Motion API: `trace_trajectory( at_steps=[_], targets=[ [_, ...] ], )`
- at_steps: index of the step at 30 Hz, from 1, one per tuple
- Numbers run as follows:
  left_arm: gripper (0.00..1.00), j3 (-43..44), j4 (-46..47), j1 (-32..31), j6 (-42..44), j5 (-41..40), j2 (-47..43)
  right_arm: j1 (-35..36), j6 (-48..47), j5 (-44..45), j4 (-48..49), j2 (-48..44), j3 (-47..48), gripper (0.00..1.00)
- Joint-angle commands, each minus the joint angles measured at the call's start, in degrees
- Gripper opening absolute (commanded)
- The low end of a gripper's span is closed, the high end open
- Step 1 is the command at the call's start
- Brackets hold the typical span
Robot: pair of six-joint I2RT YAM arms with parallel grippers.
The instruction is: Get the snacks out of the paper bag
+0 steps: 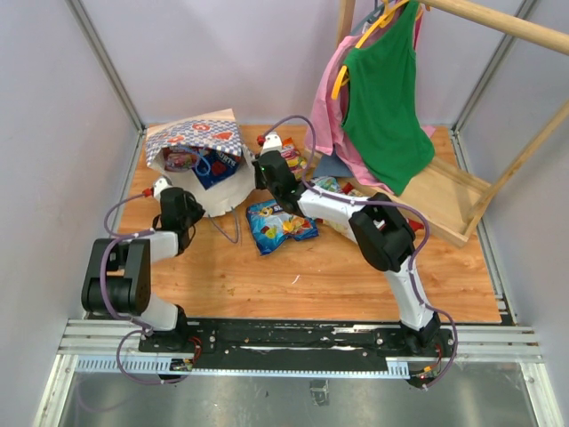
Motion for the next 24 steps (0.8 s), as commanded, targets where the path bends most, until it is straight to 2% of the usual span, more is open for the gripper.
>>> trace_trajectory(
  at_steps=[1, 8, 12, 15, 20, 24],
  targets=[
    [0.22, 7.5, -1.2, -0.5, 3.3, 4.2, 6.2, -1.6, 0.5, 8.3, 2.1, -2.6, -4.0, 0.01],
    [0.21, 17.1, -3.1, -0.3, 7.9, 13.2, 15.7, -1.6, 1.8, 14.3, 5.1, -4.6, -10.2, 0.01],
    [0.19, 24.5, -8.9, -0.2, 10.8, 20.2, 21.9, -1.6, 2.3, 16.0, 6.8, -4.8, -12.1, 0.01],
    [0.2, 24.1, -8.3, -0.2, 10.9, 21.5, 22.1, -1.6, 1.3, 16.1, 6.6, -4.4, -11.3, 0.01],
    [0.41, 14.7, -2.8, -0.3, 11.8, 17.7, 10.9, -1.8, -0.6, 14.8, 6.6, -4.1, -9.9, 0.01],
    [0.61, 9.4, -5.5, -0.3, 13.3, 10.7, -2.7, -2.1, 0.3, 12.6, 6.6, -4.2, -10.0, 0.01]
  ],
)
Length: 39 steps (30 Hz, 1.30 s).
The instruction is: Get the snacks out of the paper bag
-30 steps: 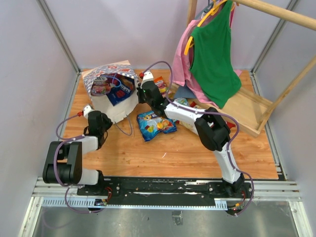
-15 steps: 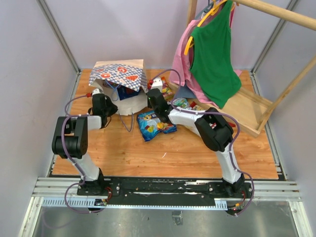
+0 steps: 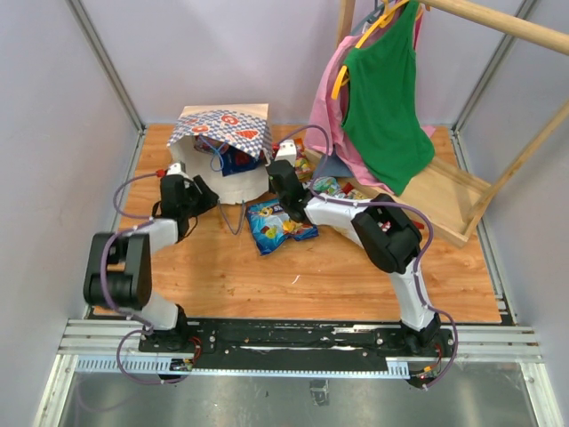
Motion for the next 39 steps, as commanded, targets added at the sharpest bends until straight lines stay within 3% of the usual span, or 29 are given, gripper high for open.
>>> trace_trajectory(
  at_steps=[1, 5, 7, 8, 13, 19, 24, 30, 39],
  targets=[
    [0.62, -3.2, -0.7, -0.3, 2.3, -5.8, -13.5, -1.3, 0.0, -0.8, -0.2, -1.5, 0.7, 0.01],
    [0.66, -5.6, -3.4, -0.3, -0.4, -2.6, -24.2, -1.4, 0.2, -1.2, -0.3, -1.4, 0.5, 0.01],
    [0.95, -7.7, -1.8, -0.3, -3.5, 1.0, -28.0, -1.5, 0.2, -1.2, -0.5, -1.3, 0.6, 0.0],
    [0.99, -9.4, 1.8, -0.3, -6.1, 2.9, -29.2, -1.5, 0.3, -1.2, -0.6, -1.2, 0.5, 0.0],
    [1.0, -16.8, 20.1, -0.3, -20.1, 9.2, -25.2, -1.9, 1.5, -3.3, -0.7, -1.3, 0.1, 0.0],
    [0.98, -12.5, 27.8, -0.4, -26.1, 10.8, -10.3, -2.0, 2.3, -4.4, 0.0, -3.2, -2.1, 0.01],
    [0.87, -7.7, 36.4, -1.5, -30.9, 15.1, -0.4, -2.1, 2.8, -5.1, 0.0, -4.0, -3.4, 0.01],
    [0.82, -2.4, 33.3, -4.9, -30.5, 10.8, 5.0, -2.5, 3.2, -5.6, 0.0, -4.1, -3.9, 0.01],
    [0.83, 9.3, 15.5, -10.7, -19.6, -2.7, 6.4, -3.0, 4.3, -7.0, -0.1, -4.2, -4.4, 0.0]
  ],
)
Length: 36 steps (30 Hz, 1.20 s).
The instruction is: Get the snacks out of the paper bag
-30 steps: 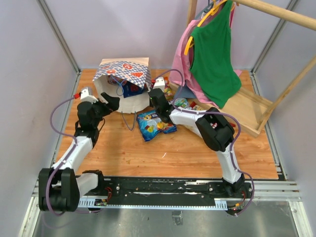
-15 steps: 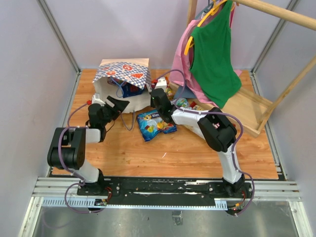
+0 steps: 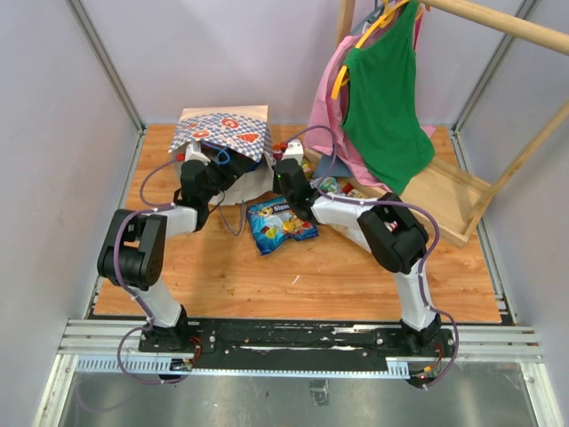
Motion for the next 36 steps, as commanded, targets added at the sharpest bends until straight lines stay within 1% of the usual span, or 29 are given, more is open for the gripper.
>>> trace_trajectory(
  at_steps=[1, 4, 7, 10, 12, 14, 17, 22, 26, 31, 36],
  targets=[
    [0.83, 6.5, -9.0, -2.5, 10.0, -8.5, 2.2, -1.0, 1.0, -1.3, -0.4, -2.0, -1.1, 0.0],
    [0.86, 10.1, -12.3, -4.0, 19.0, -12.2, 4.6, -1.1, 0.8, -2.4, -0.4, -2.5, -1.4, 0.0],
    [0.88, 13.4, -15.2, -4.1, 24.4, -13.8, 7.8, -1.5, 1.2, -3.5, -0.6, -2.7, -1.6, 0.01],
    [0.89, 16.5, -19.5, -4.1, 27.8, -17.9, 10.3, -1.9, 1.8, -4.7, -0.9, -2.9, -1.5, 0.01],
    [0.91, 18.6, -23.9, -4.0, 28.2, -21.4, 11.2, -2.0, 2.0, -5.1, -1.0, -3.2, -1.7, 0.01],
    [0.92, 19.3, -25.5, -3.8, 27.6, -22.8, 11.4, -2.1, 2.0, -5.4, -1.0, -3.3, -1.8, 0.01],
    [0.93, 19.3, -26.4, -2.7, 24.3, -22.1, 11.2, -2.3, 2.2, -5.9, -1.0, -3.3, -2.0, 0.01],
    [0.93, 19.3, -26.8, -0.4, 18.3, -16.5, 11.9, -2.7, 2.4, -6.5, -1.3, -3.4, -2.2, 0.01],
    [0.92, 18.5, -25.1, 1.4, 12.7, -11.2, 13.7, -3.2, 3.0, -7.0, -1.4, -3.6, -2.5, 0.01],
    [0.9, 19.1, -23.4, 1.9, 9.0, -12.2, 16.1, -3.5, 3.2, -7.4, -1.4, -3.9, -3.0, 0.0],
    [0.88, 24.4, -25.9, 1.9, 9.0, -14.5, 21.4, -3.9, 3.7, -7.9, -1.3, -3.9, -3.2, 0.01]
  ],
)
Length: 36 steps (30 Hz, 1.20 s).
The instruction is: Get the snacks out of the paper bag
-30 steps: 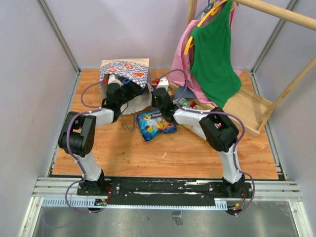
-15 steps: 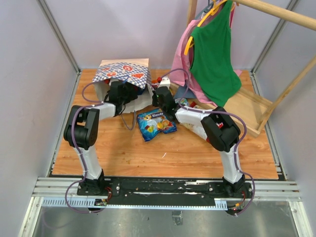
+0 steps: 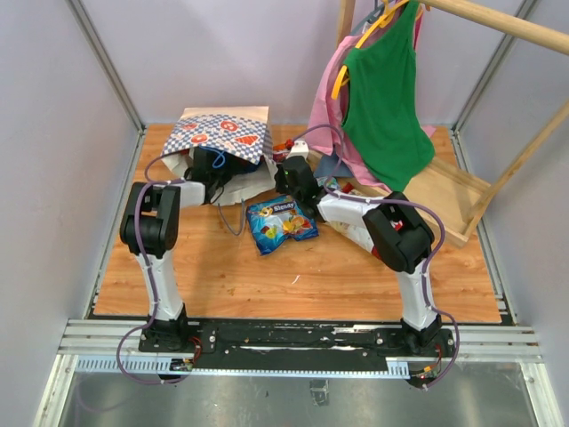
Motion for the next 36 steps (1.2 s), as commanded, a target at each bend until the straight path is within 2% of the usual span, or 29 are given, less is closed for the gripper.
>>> trace_trajectory(
  at_steps=[1, 4, 8, 13, 16, 21, 26, 31, 36],
  targets=[
    [0.87, 5.0, -2.0, 0.4, -1.5, -1.6, 5.7, -1.5, 0.8, 0.2, -1.7, -2.4, -1.2, 0.01],
    [0.86, 7.4, -3.8, 0.4, 0.0, -3.8, 7.6, -1.8, 0.9, -0.2, -1.7, -2.5, -1.3, 0.01],
    [0.85, 6.3, -2.7, 0.4, 0.6, -5.7, 7.5, -2.2, 1.2, -0.5, -1.6, -2.4, -1.6, 0.01],
    [0.82, 2.3, 4.9, 0.4, -2.4, -5.6, 6.1, -2.5, 2.2, -1.9, -1.4, -1.8, -1.4, 0.01],
    [0.79, 3.1, 7.5, 0.4, -3.9, -4.8, 7.1, -2.5, 2.2, -2.2, -1.4, -1.8, -1.4, 0.01],
    [0.75, 9.9, 4.2, 0.2, -3.6, -2.8, 10.6, -2.6, 2.1, -2.5, -1.4, -1.8, -1.6, 0.01],
    [0.69, 12.9, 0.7, -0.4, -1.3, -3.7, 12.5, -2.9, 2.3, -2.9, -1.5, -1.7, -1.5, 0.01],
    [0.57, 13.3, -0.7, -0.4, 0.2, -4.4, 13.0, -3.1, 2.7, -3.3, -1.4, -1.7, -1.6, 0.01],
    [0.46, 18.1, -6.3, -0.4, 1.7, -3.3, 15.5, -3.3, 2.9, -3.7, -1.3, -1.7, -1.6, 0.01]
  ],
)
